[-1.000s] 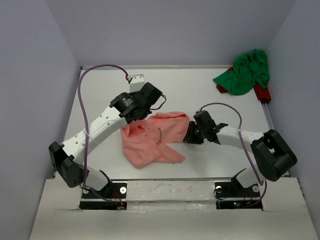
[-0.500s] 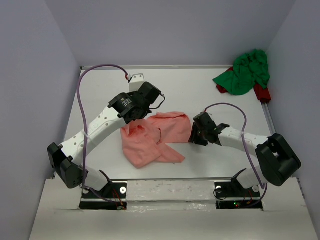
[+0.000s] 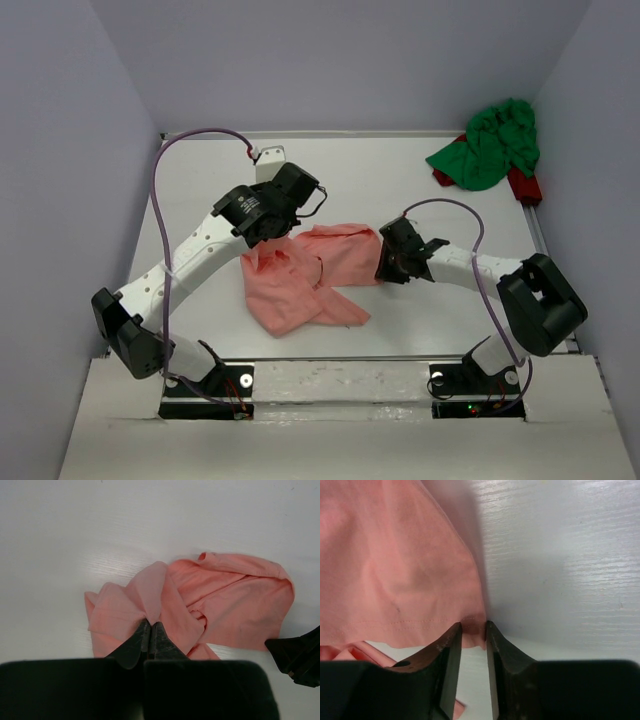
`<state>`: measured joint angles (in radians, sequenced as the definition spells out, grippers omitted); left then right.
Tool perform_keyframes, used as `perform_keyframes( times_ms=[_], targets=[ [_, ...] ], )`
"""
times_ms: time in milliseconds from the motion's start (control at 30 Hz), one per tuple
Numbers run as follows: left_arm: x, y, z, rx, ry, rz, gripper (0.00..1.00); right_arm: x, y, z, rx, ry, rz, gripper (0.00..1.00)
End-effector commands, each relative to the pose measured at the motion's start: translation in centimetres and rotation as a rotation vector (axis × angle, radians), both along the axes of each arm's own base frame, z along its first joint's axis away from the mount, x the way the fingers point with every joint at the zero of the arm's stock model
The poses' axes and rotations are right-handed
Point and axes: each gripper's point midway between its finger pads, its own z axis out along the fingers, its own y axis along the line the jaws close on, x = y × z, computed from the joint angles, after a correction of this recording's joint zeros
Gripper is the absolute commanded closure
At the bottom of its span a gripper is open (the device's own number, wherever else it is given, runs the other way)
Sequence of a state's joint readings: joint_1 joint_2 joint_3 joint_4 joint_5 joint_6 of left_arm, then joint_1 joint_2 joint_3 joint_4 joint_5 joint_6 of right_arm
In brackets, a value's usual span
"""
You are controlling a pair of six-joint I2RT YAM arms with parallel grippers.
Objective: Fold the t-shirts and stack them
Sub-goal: Flatten out the tshirt
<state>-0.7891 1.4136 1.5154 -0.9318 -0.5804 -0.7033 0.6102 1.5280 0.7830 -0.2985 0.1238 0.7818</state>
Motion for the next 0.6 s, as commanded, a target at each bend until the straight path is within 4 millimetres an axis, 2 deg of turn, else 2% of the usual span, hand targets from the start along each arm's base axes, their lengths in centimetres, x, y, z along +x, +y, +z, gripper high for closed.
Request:
perform_keyframes(
  times_ms=[0, 33, 67, 133, 267, 333, 433, 467, 500, 533, 567],
  targets=[
    [-0.4, 1.0, 1.2, -0.003, -0.031, -0.001, 1.0, 0.7, 0.5, 0.5, 0.006, -0.025, 0.0, 0.72],
    [-0.4, 1.1, 1.1, -0.001, -0.031, 0.002, 1.0, 0.7, 0.6, 0.5, 0.011, -0.025, -0.001, 0.75],
    [-0.4, 1.2, 1.2, -0.001, -0.032, 0.0, 1.0, 0.4, 0.6, 0.4, 0.018, -0.018, -0.005, 0.86],
    [-0.3, 1.2, 1.0, 0.0, -0.029, 0.002, 1.0, 0.4, 0.5, 0.6, 0.025, -0.021, -0.017, 1.0],
    [-0.2, 0.9, 0.7, -0.001, -0.021, -0.008, 1.0, 1.1, -0.6, 0.9, -0.024, -0.058, -0.063, 1.0],
    [-0.1, 0.8, 0.3, 0.009, -0.014, -0.011, 1.0, 1.9, -1.2, 1.9, -0.058, -0.096, -0.076, 1.0],
    [0.2, 0.8, 0.1, 0.019, -0.021, -0.009, 1.0, 5.6, -2.6, 6.6, -0.201, -0.254, -0.067, 1.0],
    [0.4, 1.1, 0.2, 0.035, -0.028, 0.005, 1.0, 7.3, -4.1, 9.1, -0.289, -0.336, -0.112, 1.0],
    [0.5, 1.1, 0.0, 0.049, -0.024, 0.013, 1.0, 8.3, -4.5, 11.3, -0.331, -0.383, -0.111, 1.0],
    [0.9, 1.2, 0.8, 0.05, -0.043, 0.028, 1.0, 10.9, -5.1, 16.4, -0.361, -0.487, -0.11, 1.0],
    [1.0, 1.4, 1.1, 0.062, -0.053, 0.037, 1.0, 12.0, -5.8, 19.2, -0.379, -0.543, -0.124, 1.0]
  ],
)
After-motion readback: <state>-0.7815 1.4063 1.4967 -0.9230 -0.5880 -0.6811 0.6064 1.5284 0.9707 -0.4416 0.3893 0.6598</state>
